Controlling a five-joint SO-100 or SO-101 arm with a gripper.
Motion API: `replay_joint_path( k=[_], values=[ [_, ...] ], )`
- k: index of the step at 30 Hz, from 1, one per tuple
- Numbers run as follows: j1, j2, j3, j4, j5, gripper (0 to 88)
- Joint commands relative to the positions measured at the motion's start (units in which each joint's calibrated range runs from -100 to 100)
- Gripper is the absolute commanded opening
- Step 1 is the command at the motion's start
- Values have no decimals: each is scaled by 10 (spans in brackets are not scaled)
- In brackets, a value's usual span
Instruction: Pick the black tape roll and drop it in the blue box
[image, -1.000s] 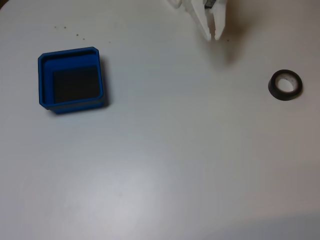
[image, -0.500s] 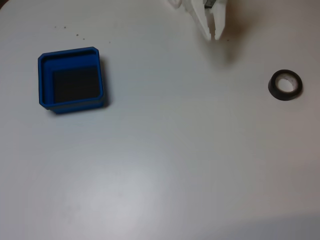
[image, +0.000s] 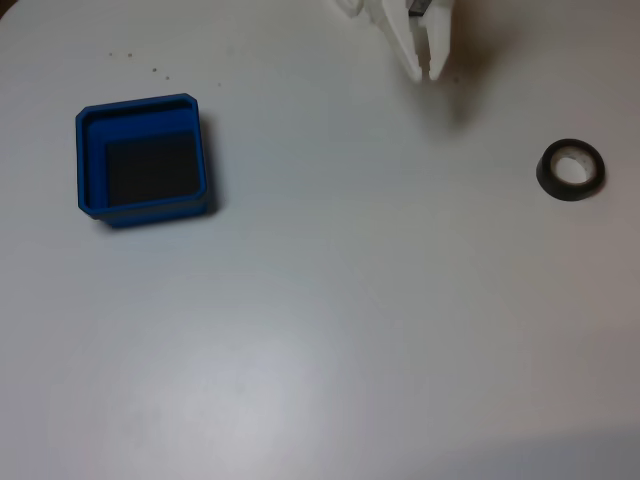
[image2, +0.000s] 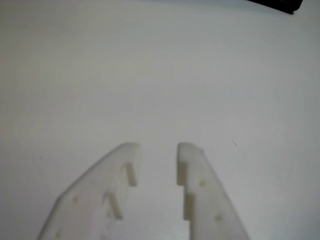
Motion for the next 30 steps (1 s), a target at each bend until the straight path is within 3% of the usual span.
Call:
replay_joint_path(
  k=[1,14,22,30],
  values=[
    [6,-33,7,-9,2,12],
    [-4,-32,7,-8,-2,12],
    [-143,-31,7,-7,-3,12],
    [-192,-25,4,-7,-3,12]
  ],
)
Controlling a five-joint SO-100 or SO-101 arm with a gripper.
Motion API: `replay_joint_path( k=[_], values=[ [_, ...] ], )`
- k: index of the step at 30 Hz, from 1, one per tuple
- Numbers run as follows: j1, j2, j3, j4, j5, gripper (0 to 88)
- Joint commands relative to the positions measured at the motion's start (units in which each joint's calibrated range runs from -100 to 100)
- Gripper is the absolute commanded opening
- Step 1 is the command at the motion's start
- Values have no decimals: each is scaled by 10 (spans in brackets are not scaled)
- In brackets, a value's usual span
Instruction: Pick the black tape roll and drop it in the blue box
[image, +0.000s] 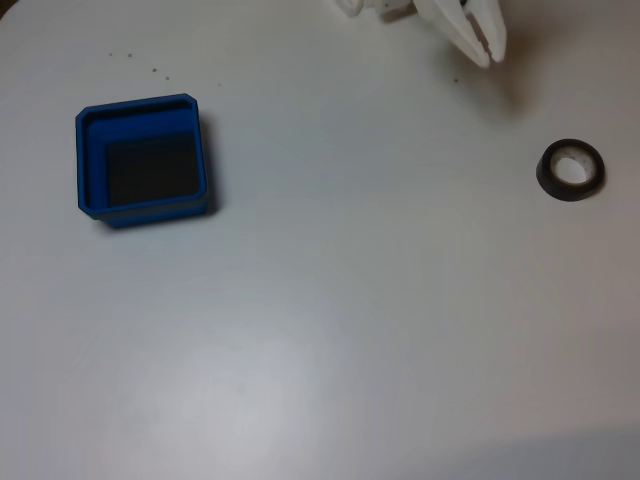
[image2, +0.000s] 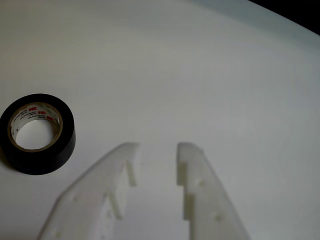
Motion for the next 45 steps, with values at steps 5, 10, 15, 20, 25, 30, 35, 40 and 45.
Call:
replay_joint_path(
  k=[5,10,15,20,25,30,35,40,45],
  values=[
    [-31,41,0,-8,-3,12],
    [-34,105,-35,-8,-3,12],
    [-34,205,-120,-8,-3,12],
    [-34,355,-243,-8,-3,12],
    [-34,500,-338,-7,-3,12],
    [-34,635,-399,-7,-19,12],
    [-34,724,-444,-7,-41,12],
    [-36,745,-471,11,-64,12],
    [-64,746,-527,118,-69,12]
  ],
)
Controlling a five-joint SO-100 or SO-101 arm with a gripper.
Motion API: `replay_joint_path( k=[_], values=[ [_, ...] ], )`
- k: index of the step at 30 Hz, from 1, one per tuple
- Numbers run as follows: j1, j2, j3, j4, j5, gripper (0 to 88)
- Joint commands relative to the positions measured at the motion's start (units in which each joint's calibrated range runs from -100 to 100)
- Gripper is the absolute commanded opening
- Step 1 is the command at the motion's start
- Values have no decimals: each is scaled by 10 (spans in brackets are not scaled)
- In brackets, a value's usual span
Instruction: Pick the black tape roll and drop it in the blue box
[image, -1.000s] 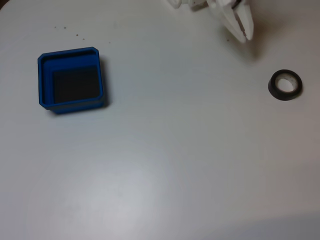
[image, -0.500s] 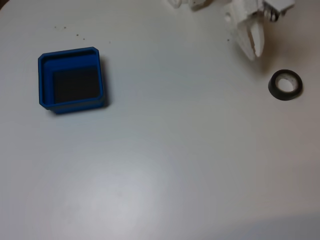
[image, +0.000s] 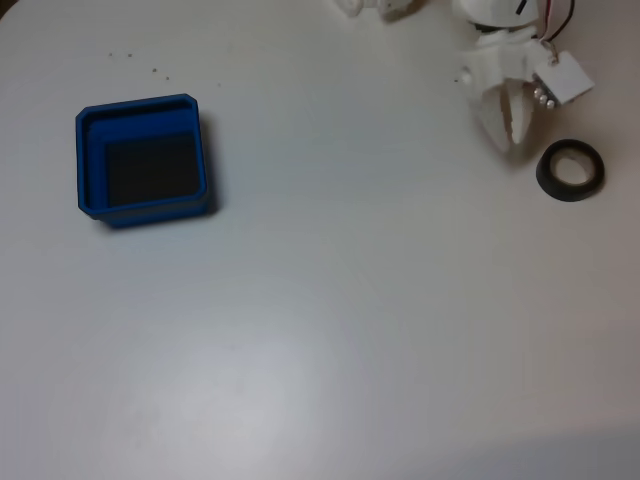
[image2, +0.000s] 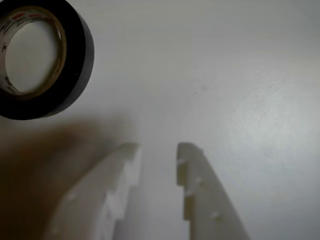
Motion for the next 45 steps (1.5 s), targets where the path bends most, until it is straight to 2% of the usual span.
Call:
replay_joint_path(
  k=[1,3,7,14,24,30,36,45],
  values=[
    [-22,-2,-80,84,-3,12],
    [-32,-2,-120,136,-7,12],
    [-53,13,-195,206,-53,12],
    [-84,140,-300,235,-105,12],
    [-63,188,-336,235,-108,19],
    [-60,189,-349,235,-152,19],
    [-60,189,-351,235,-157,22],
    [-62,245,-367,228,-157,154]
  ],
)
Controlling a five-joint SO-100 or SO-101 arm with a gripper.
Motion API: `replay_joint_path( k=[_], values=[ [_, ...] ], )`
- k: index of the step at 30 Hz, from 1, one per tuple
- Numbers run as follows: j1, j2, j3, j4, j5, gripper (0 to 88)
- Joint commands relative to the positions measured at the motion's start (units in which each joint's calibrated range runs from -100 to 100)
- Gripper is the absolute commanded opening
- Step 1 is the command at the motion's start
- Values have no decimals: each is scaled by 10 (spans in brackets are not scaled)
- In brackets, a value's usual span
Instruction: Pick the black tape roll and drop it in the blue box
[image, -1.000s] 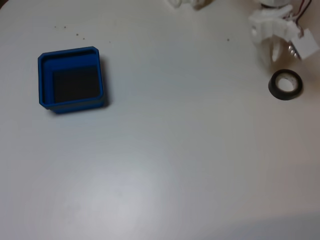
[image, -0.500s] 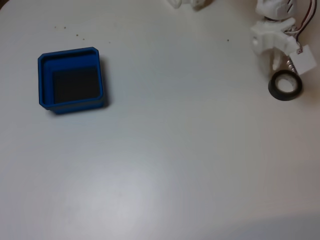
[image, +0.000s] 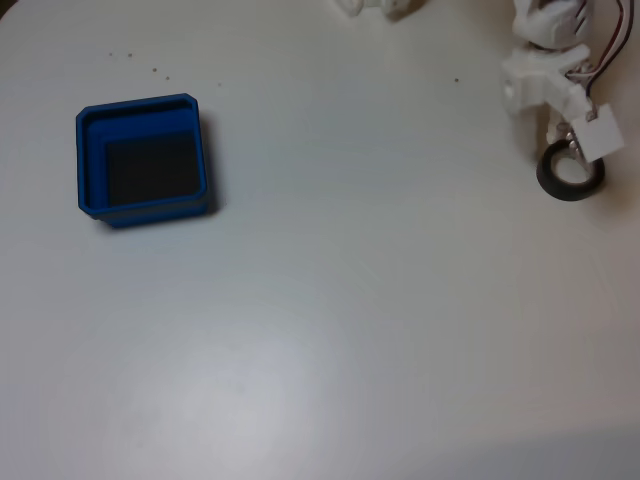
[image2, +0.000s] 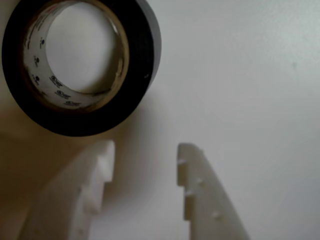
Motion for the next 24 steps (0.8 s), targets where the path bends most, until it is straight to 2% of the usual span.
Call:
replay_joint_path(
  k=[1,8,16,24],
  values=[
    [4,20,-59,-3,-3,164],
    [4,61,-100,-3,-7,178],
    [5,100,-145,-3,-81,177],
    [5,102,-145,-3,-84,169]
  ],
)
